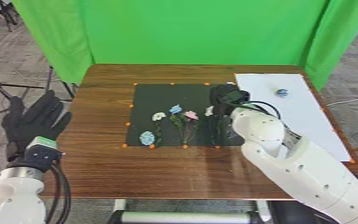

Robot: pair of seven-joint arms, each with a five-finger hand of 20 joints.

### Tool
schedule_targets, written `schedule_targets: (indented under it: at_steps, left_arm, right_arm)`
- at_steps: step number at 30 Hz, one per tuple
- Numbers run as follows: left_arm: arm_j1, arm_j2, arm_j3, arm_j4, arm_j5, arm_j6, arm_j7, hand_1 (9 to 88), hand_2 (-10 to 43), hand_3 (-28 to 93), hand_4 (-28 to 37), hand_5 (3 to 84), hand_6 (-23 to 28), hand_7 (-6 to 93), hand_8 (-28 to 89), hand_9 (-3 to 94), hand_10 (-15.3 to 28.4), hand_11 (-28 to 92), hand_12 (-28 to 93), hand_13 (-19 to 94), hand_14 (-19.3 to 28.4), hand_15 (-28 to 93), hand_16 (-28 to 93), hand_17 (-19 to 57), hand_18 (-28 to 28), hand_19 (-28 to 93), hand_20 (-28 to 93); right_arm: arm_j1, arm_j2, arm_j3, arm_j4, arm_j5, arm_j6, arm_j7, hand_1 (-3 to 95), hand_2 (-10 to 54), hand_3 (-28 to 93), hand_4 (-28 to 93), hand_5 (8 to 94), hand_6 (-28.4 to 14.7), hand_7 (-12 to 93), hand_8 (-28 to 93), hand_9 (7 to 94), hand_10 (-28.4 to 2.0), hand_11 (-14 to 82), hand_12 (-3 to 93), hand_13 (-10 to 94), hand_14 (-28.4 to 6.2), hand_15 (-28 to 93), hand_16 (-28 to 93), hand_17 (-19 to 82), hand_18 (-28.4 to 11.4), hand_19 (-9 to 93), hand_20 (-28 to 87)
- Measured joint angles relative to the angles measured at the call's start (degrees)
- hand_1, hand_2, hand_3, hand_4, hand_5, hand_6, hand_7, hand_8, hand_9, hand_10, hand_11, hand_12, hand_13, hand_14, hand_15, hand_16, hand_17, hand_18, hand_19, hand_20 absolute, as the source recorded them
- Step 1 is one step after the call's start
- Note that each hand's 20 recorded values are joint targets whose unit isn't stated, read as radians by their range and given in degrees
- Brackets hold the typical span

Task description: Arrange flowers

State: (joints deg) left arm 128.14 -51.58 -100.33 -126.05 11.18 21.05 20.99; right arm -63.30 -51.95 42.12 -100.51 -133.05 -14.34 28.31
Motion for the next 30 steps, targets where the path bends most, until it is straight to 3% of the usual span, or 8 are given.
schedule_targets:
  at_steps: [4, 9, 20, 22, 25, 28, 30]
  left_arm:
    - [0.0, 0.07, -0.01, -0.05, 0.00, 0.41, 0.02, 25.4, 14.8, 69, -28.3, 36.5, 7.5, 20.3, -10, 21.1, 12.9, 26, 12, 3, 9.0, 36, -10, -8.3, 10.9, 33, 13]
    - [0.0, 0.08, -0.02, -0.05, 0.00, 0.41, -0.01, 25.5, 14.6, 69, -28.3, 35.9, 7.7, 20.2, -10, 20.2, 12.9, 26, 12, 3, 9.1, 36, -10, -8.5, 11.1, 33, 13]
    - [0.1, 0.07, -0.07, 0.03, 0.24, 0.02, -0.32, 25.8, 14.5, 68, -28.3, 36.5, 7.9, 20.3, -10, 23.2, 13.4, 26, 12, 7, 10.7, 36, -9, -8.1, 11.9, 33, 13]
    - [0.0, 0.05, -0.07, 0.16, 0.82, -0.35, -0.63, 25.8, 14.5, 68, -28.3, 36.6, 8.0, 20.2, -10, 23.9, 13.6, 26, 11, 8, 11.0, 36, -9, -8.0, 12.0, 33, 13]
    - [0.2, 0.02, -0.13, 0.22, 1.35, -1.19, -0.88, 25.7, 14.4, 68, -28.3, 36.8, 8.0, 20.1, -10, 24.5, 13.6, 26, 12, 9, 11.2, 36, -8, -7.8, 12.2, 33, 13]
    - [0.3, 0.00, -0.19, 0.37, 1.72, -2.18, -1.06, 25.4, 14.3, 68, -28.3, 36.8, 8.0, 20.0, -10, 24.6, 13.6, 25, 12, 10, 11.1, 36, -8, -7.7, 12.3, 33, 13]
    - [0.3, 0.00, -0.18, 0.44, 1.88, -2.77, -1.09, 25.3, 14.3, 68, -28.3, 36.9, 8.0, 19.9, -10, 26.0, 13.7, 26, 12, 12, 11.5, 36, -8, -7.6, 12.5, 33, 13]
  right_arm:
    - [-0.6, 0.0, 0.7, -0.9, 0.7, -1.2, 0.0, 49.1, -9.5, 79, -28, 59.0, -4.0, 22, -14, 53.1, -17.5, 13.3, 14.9, 60, -11.2, 51, 25, 30, -23.9, 80, 32]
    - [-1.6, 0.0, 1.9, -2.2, 1.2, -3.3, 0.0, 45.2, -9.5, 82, -28, 49.7, -6.1, 18, -13, 45.5, -19.2, 11.7, 14.2, 56, -13.8, 55, 17, 30, -24.6, 80, 32]
    - [-6.4, 0.1, 9.7, -5.9, 3.1, -2.9, 2.8, 43.4, -9.5, 80, -28, 49.3, -6.7, 16, -12, 47.5, -19.6, 11.9, 13.8, 56, -15.2, 53, 14, 29, -24.8, 78, 29]
    - [-8.7, 0.5, 13.4, -8.2, 4.4, -2.4, 5.3, 42.0, -9.5, 80, -28, 47.7, -7.6, 15, -12, 43.2, -21.2, 10.7, 13.8, 49, -17.2, 50, 13, 27, -24.5, 75, 27]
    - [-11.4, 1.0, 18.2, -9.4, 5.0, -2.0, 7.2, 37.3, -9.5, 80, -27, 39.6, -8.9, 14, -11, 29.3, -24.4, 8.0, 14.3, 26, -21.5, 43, 9, 17, -22.6, 65, 22]
    - [-12.5, 1.0, 22.4, -7.1, 6.5, -2.1, 6.0, 33.0, -8.2, 80, -26, 37.9, -8.8, 14, -11, 27.7, -24.3, 7.1, 14.3, 20, -21.8, 38, 7, 14, -21.5, 60, 19]
    - [-12.1, 1.2, 23.6, -3.5, 7.3, -2.0, 4.5, 29.9, -3.0, 79, -26, 37.2, -9.1, 14, -10, 27.6, -24.3, 7.0, 14.4, 18, -22.2, 37, 6, 13, -21.5, 59, 19]
